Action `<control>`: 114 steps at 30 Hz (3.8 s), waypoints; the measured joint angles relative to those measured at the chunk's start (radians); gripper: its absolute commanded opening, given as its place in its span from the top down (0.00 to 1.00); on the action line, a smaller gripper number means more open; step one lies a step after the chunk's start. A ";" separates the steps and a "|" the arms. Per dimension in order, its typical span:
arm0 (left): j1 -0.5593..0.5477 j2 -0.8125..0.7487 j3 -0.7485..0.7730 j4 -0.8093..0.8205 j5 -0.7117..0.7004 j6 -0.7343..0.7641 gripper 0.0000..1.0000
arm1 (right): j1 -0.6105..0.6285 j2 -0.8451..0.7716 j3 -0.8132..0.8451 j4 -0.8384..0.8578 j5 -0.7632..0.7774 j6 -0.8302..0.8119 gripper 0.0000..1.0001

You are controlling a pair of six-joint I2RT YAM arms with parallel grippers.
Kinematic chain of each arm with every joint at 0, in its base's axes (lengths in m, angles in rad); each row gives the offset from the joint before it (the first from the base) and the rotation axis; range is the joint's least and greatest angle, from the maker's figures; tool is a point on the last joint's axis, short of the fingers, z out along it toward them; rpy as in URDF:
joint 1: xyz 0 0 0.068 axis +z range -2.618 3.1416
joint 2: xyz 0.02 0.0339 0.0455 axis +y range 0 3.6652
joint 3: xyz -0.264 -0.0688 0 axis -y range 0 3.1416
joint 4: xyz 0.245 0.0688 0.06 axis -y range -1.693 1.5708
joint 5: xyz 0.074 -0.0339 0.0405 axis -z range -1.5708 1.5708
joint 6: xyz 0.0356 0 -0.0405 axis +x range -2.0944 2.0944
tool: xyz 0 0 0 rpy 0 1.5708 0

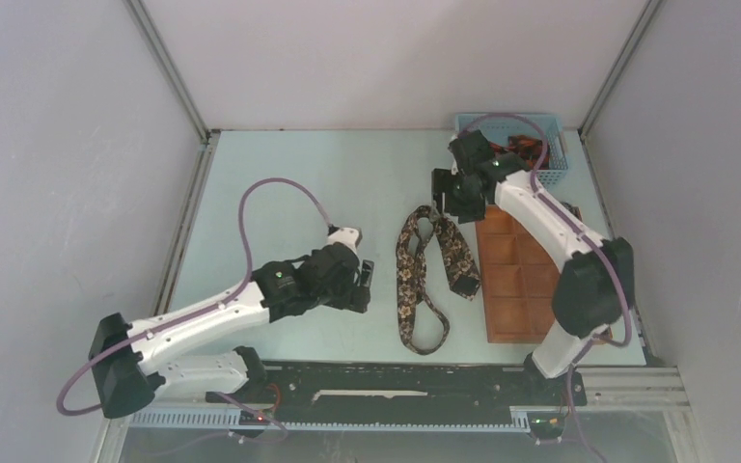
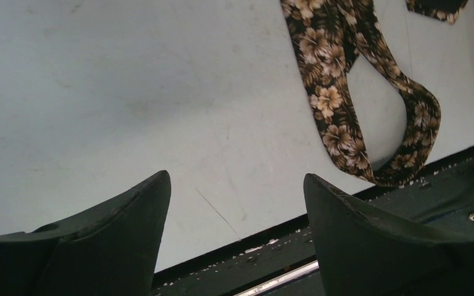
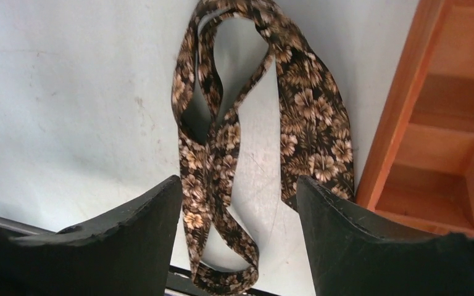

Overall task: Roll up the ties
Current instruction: Place the tie at the center of the board, then flatten out the tie at the center of the board.

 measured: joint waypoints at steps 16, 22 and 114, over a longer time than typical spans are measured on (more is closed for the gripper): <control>-0.243 0.329 0.109 0.124 -0.007 -0.042 0.14 | 0.078 -0.375 -0.628 0.512 0.135 0.000 0.31; -0.274 0.409 0.154 0.140 -0.006 -0.049 0.12 | 0.078 -0.390 -0.697 0.613 0.137 0.000 0.31; -0.213 0.328 0.107 0.071 0.121 -0.050 1.00 | -0.093 -0.358 -0.742 0.762 -0.129 0.053 0.40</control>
